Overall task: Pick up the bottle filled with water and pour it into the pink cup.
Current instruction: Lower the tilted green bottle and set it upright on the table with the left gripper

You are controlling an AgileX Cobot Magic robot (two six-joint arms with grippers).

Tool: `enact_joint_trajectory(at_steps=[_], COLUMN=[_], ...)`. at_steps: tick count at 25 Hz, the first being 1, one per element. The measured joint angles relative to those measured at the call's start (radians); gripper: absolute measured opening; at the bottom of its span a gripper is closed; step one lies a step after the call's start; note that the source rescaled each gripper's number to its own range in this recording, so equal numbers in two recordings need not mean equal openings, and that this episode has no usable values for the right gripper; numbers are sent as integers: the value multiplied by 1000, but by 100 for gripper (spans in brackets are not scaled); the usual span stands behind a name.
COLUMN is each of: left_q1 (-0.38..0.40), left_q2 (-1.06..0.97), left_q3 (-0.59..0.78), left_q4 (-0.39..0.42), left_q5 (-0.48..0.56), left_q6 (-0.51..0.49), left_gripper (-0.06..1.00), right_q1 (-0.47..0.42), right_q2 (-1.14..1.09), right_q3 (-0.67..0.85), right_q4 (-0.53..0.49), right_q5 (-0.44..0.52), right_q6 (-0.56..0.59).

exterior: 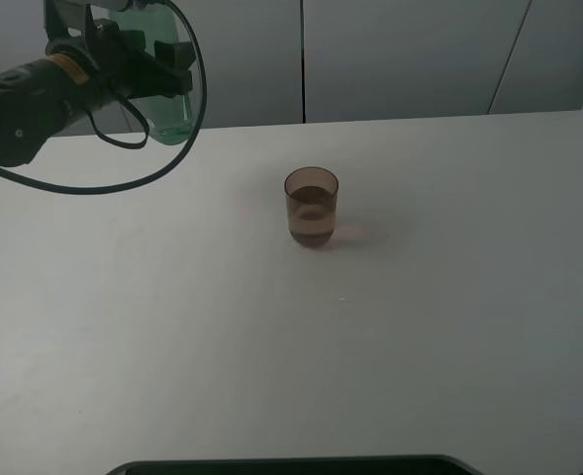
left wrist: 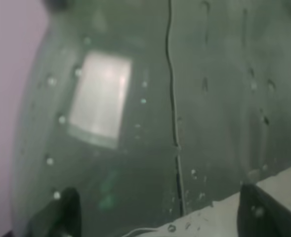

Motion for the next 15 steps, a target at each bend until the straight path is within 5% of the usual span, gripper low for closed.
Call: enact_joint_trajectory(at_steps=[15], left_q1=[0], left_q2=[278], left_q3=[16], left_q4=[-95], left_q5=[-243], left_q6=[-51], left_gripper=[0], right_q1=[0], right_q2=[0], right_q3=[0], right_q4=[0], right_q5=[0], right_q6=[0])
